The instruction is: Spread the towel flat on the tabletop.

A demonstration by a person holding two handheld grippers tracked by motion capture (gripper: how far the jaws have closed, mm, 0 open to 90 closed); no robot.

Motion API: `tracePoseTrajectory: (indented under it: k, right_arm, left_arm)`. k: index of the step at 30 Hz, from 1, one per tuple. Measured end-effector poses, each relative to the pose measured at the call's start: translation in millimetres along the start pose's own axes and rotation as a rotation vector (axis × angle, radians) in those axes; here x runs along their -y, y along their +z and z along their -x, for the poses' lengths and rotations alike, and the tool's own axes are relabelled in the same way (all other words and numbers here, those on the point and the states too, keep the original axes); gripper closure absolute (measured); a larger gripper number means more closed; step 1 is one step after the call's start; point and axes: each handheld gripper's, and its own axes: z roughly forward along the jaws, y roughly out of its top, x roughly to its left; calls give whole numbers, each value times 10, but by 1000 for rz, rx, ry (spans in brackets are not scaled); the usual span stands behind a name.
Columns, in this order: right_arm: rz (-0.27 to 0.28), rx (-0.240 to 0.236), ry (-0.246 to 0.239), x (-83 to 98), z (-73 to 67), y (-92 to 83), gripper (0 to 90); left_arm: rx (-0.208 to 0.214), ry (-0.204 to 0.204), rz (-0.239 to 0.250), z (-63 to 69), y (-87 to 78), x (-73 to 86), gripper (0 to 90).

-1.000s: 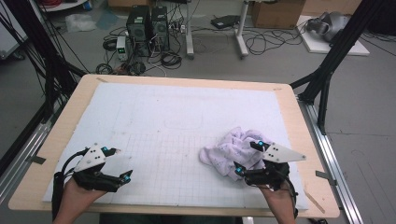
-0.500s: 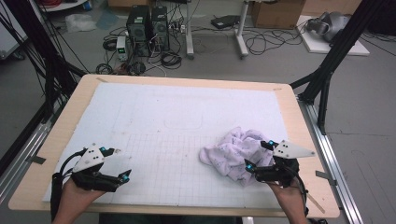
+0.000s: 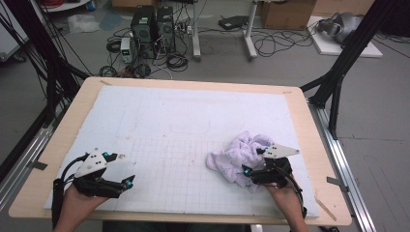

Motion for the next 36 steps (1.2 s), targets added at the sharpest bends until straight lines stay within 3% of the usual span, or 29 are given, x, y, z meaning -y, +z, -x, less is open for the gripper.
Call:
tracePoseTrajectory:
  k: [4,10,13,17,22,29,31,36]
  right_arm:
    - [-32,-10,23,25,-1,73,310]
    - [-49,-11,11,28,11,64,537]
    - [-57,-37,33,15,53,42,636]
    - [-82,-72,35,-62,107,17,703]
    - [5,-166,88,-225,148,-48,730]
    - [81,-245,32,-662,-91,-80,730]
    - [93,-272,-8,-830,-208,-71,730]
    - [132,-358,-52,-1108,-469,-22,729]
  left_arm:
    - [3,2,-2,8,14,-3,73]
    - [5,2,-2,16,24,-3,75]
    - [3,-1,-9,10,34,5,76]
    - [-1,-5,-9,-11,33,13,77]
    - [-5,-6,-12,-24,29,19,77]
    - [-3,-5,-6,-17,26,13,77]
    - [-7,-6,-2,-17,19,10,77]
    - [-6,-10,2,-28,7,10,77]
